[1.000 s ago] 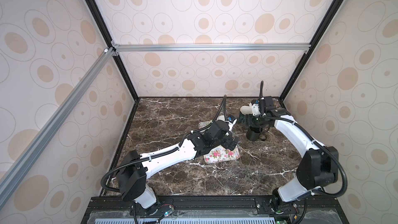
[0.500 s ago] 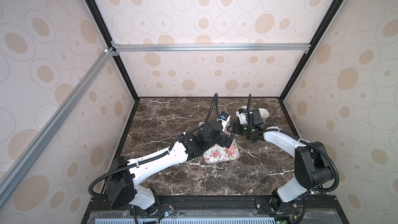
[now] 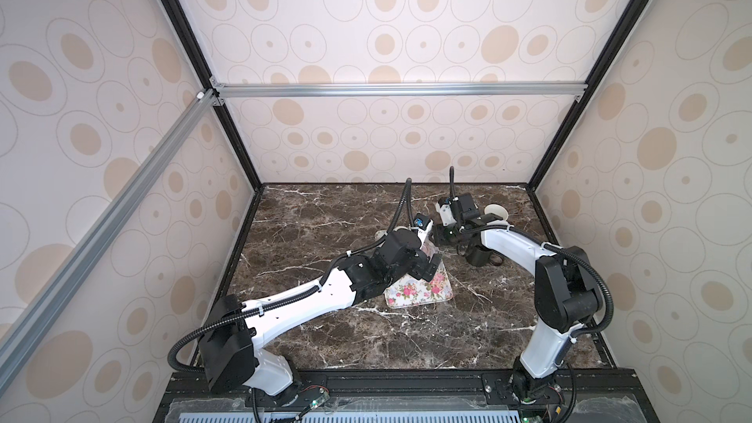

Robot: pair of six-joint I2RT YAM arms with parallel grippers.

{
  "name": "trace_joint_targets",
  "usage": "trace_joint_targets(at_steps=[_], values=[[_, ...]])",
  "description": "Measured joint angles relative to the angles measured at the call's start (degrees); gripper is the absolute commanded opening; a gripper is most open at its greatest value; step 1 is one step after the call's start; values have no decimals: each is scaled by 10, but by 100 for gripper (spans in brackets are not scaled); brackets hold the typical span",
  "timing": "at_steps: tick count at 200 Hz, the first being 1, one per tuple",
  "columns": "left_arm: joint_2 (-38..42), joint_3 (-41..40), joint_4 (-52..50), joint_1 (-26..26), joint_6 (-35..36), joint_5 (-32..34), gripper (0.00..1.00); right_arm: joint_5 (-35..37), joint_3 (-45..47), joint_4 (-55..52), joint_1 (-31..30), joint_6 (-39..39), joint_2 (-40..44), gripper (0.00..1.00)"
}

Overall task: Turn the mug right side up
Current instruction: Pick up the mug from the tray.

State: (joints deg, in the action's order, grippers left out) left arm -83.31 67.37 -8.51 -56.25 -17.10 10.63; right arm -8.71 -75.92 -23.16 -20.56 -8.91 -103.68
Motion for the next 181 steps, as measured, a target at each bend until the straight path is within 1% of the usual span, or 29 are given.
trace_joint_targets(at_steps=[57, 95, 108, 124, 146, 157, 181], values=[[-2, 0, -4, 0, 0, -2, 98, 10, -95, -89, 0, 62, -65, 38], [-2, 0, -6, 0, 2, -2, 98, 24, -137, -129, -3, 87, -97, 38], [-2, 0, -6, 0, 4, -2, 98, 30, -145, -138, -5, 94, -107, 36], [-2, 0, -7, 0, 4, -2, 98, 35, -155, -149, -8, 99, -119, 32], [-2, 0, -7, 0, 4, -1, 98, 43, -161, -155, -13, 106, -129, 30], [-2, 0, -7, 0, 4, -1, 98, 47, -166, -158, -17, 109, -133, 27], [-3, 0, -7, 0, 4, -2, 98, 58, -188, -177, -28, 119, -145, 26]])
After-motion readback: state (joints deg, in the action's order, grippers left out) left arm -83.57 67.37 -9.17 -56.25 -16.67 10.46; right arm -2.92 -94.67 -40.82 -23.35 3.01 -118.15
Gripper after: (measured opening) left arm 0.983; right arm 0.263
